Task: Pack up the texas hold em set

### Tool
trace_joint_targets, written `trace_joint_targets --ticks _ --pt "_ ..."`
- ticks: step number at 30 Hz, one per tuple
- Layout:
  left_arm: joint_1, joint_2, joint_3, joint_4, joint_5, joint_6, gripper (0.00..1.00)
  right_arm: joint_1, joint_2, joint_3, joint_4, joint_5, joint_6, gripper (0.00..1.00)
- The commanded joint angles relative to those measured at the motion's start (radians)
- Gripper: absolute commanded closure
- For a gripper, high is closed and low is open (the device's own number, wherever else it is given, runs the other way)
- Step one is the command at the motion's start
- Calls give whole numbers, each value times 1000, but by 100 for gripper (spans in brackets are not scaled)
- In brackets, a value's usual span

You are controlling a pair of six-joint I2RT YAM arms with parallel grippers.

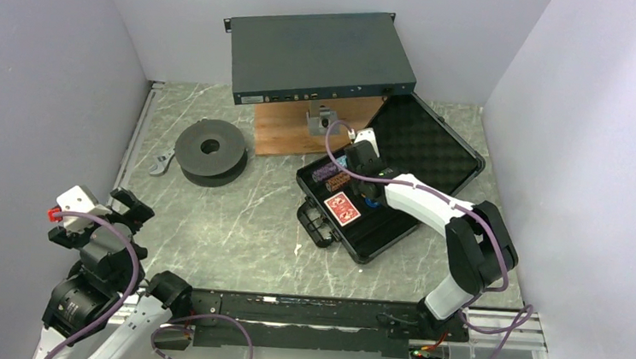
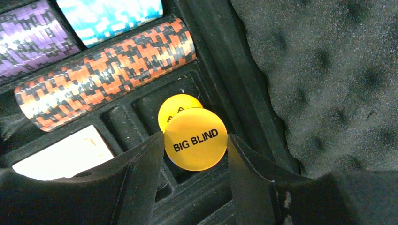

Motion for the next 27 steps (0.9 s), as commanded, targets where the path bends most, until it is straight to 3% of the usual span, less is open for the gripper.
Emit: trace_joint_targets --ticks 1,18,21,27 --pt "4 23 -6 33 10 22 1 -19 -15 -8 44 -10 26 45" --pt "4 26 -7 37 15 27 1 -31 -29 -9 38 -32 39 38" --pt "4 28 -9 44 23 40 1 -31 -48 -11 41 -54 42 33" --pt "4 37 -25 95 92 114 1 -30 -127 -33 63 -124 52 9"
